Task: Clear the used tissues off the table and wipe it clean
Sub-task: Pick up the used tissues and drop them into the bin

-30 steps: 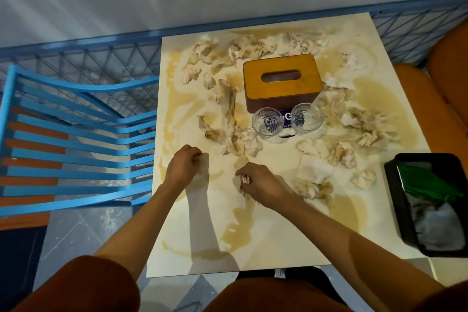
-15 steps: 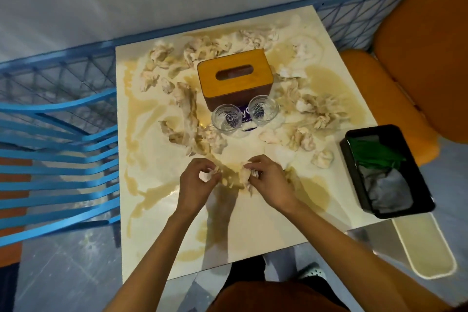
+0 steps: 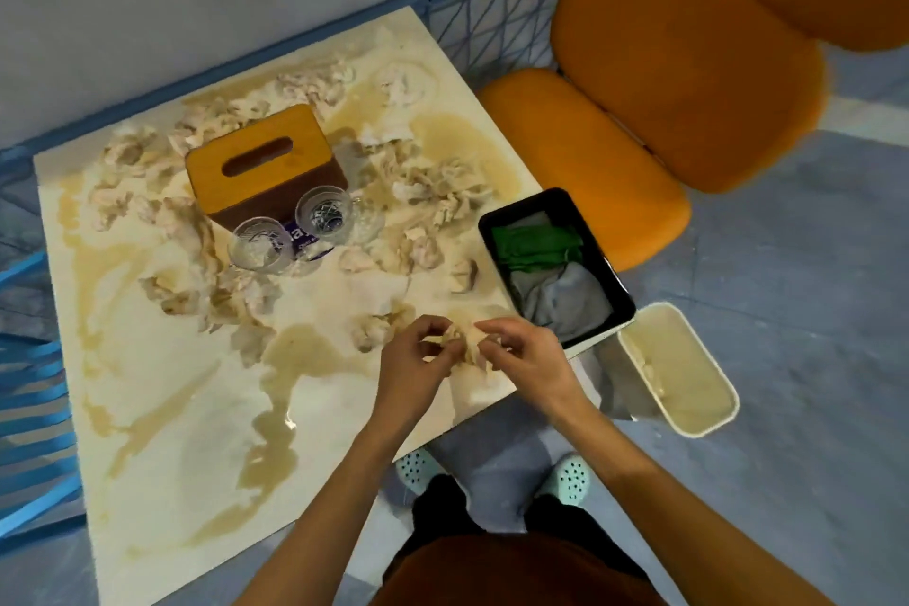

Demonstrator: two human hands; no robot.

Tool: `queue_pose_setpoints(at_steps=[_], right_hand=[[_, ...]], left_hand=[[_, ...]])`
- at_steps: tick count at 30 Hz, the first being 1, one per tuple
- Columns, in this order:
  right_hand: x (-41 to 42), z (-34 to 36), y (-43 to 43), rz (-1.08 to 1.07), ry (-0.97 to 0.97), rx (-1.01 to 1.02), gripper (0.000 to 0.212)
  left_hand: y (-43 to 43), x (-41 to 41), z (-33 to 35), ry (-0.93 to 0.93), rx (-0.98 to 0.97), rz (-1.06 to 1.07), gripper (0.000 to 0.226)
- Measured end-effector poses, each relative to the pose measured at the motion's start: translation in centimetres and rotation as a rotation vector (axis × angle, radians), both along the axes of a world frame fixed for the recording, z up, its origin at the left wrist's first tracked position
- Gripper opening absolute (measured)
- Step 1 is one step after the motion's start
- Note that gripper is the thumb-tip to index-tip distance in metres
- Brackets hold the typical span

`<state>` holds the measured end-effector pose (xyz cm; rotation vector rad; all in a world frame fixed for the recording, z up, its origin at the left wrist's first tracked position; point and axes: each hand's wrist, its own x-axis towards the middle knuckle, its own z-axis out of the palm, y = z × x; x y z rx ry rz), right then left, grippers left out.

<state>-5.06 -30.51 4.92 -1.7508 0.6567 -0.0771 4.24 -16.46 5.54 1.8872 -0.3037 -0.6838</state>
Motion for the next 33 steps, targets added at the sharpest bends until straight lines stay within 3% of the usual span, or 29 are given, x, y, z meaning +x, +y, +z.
queue_pose_setpoints(at_steps=[5,11,16,21,33], right_hand=[[-7.6,0.8,-6.3,-0.111,-0.056,0.097,0.023],[-15.2,0.3,-13.3,-0.238,-0.015,0.028,0.012],[-20.4,-3.2,-18.2,-0.365,0.094,-0.031,0.026],[-24.0,-8.3,-21.3,-0.5,0.202,0.05,0.012],[-25.6,-15.8,-24.7,-0.47,0.461,-0.015,0.011]], left_hand=[[-7.0,-6.9,0.1,0.0,0.002,-0.105,0.015],[-14.6,-13.8,-1.7,0.004,0.004,-0.178,0.013],[-19.9,-17.0,-2.6,0.087,0.005,-0.226,0.009],[-24.5,-17.6,-6.2,0.126,0.087,-0.328,0.01],[-32.5,-17.4,-16.7,0.161,0.325,-0.389,0.028]])
